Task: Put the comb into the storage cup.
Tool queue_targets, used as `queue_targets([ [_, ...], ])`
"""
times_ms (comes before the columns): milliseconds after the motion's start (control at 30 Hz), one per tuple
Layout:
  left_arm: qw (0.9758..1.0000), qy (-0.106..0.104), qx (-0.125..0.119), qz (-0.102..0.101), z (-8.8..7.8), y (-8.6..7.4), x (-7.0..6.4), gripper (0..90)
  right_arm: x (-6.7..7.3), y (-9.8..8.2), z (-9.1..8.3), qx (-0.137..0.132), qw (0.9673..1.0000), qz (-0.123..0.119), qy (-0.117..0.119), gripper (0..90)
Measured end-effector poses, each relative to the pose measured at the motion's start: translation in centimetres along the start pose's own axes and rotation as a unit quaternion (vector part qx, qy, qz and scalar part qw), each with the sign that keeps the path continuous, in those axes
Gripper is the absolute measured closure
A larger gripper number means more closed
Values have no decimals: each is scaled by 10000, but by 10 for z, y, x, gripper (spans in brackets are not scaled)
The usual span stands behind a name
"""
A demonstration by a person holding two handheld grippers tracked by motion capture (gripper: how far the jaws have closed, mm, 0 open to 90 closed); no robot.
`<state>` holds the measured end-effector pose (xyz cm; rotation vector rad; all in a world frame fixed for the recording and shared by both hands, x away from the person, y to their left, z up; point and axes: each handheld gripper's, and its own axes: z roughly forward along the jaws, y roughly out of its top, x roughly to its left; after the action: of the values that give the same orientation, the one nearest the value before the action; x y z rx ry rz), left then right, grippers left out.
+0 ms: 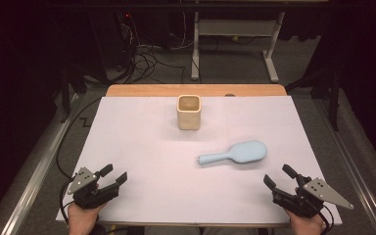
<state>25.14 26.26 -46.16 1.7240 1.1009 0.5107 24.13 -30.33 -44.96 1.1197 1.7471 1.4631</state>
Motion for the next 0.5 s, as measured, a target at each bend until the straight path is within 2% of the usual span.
queue_targets([
  [500, 10000, -42, -25, -43, -1, -1, 0, 353, 7, 2, 7, -25, 10000, 30, 91, 252],
])
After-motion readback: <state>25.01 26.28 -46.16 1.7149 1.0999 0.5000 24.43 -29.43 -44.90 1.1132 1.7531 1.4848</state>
